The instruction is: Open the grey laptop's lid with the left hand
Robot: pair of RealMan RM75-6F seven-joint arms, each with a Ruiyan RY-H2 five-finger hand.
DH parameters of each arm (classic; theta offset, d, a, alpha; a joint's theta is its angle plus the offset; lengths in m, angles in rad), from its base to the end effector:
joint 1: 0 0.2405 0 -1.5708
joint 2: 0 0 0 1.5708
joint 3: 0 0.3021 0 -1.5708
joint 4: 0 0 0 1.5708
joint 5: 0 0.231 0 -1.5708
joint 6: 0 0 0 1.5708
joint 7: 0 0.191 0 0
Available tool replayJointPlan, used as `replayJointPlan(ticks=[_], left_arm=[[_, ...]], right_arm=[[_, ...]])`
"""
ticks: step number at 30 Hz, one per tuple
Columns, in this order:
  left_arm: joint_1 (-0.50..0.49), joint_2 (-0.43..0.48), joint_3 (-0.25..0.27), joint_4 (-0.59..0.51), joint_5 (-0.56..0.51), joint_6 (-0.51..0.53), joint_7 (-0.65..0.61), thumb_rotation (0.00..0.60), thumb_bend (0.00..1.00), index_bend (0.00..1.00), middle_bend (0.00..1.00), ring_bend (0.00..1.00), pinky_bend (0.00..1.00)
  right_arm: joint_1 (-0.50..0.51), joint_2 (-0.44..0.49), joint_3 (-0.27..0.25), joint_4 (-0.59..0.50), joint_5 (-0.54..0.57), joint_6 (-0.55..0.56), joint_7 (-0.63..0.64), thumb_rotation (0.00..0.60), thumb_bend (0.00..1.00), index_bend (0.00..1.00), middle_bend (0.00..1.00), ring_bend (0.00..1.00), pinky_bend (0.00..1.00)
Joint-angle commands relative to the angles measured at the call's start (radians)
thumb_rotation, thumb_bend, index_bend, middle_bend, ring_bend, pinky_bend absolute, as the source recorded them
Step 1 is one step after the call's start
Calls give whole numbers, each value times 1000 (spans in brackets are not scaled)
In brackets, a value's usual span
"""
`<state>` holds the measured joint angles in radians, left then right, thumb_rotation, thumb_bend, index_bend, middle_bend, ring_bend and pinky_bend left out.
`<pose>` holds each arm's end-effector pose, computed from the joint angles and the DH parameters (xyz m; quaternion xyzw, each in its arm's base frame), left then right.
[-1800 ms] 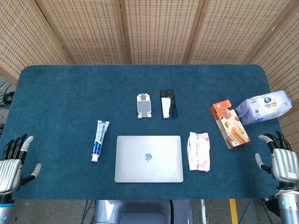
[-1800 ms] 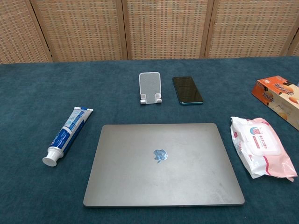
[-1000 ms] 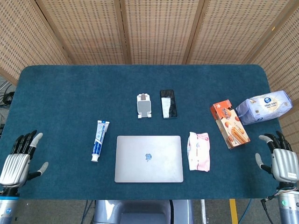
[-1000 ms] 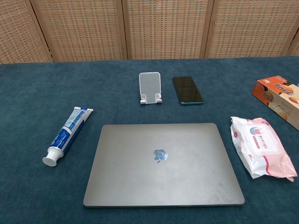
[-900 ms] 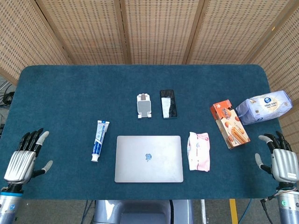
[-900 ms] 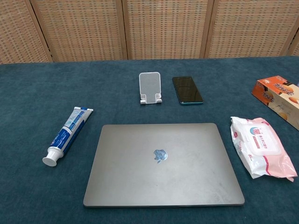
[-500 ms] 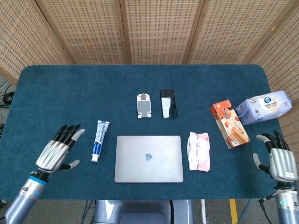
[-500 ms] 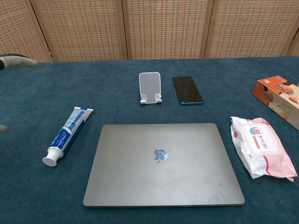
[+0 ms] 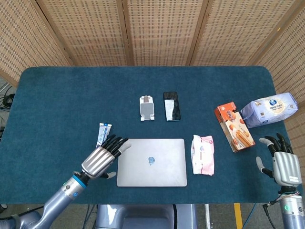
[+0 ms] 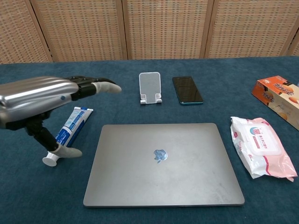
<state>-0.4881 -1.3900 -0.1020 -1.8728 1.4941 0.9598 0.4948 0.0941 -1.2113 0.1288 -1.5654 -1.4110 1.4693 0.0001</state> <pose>-0.1454 0.2908 -0.0274 -0.8102 -0.2995 -0.3844 0.3256 -0.3689 -0.2540 0.1482 0.5445 -0.4039 0.4102 0.6100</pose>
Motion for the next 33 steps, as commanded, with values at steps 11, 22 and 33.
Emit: replayJointPlan(ticks=[11, 22, 33], left_arm=[[-98, -237, 17, 45, -121, -58, 216, 566, 154, 0, 0, 0, 0], [-149, -395, 31, 126, -201, -65, 335, 569, 155, 0, 0, 0, 0], [-188, -509, 40, 214, -271, -46, 413, 569, 164, 0, 0, 0, 0]], right_arm=[[-7, 4, -8, 0, -10, 9, 15, 600, 414, 263, 217, 7, 171], [-16, 9, -17, 5, -14, 10, 32, 600, 414, 263, 216, 7, 171], [-18, 12, -20, 11, -18, 10, 44, 600, 414, 263, 217, 7, 171]])
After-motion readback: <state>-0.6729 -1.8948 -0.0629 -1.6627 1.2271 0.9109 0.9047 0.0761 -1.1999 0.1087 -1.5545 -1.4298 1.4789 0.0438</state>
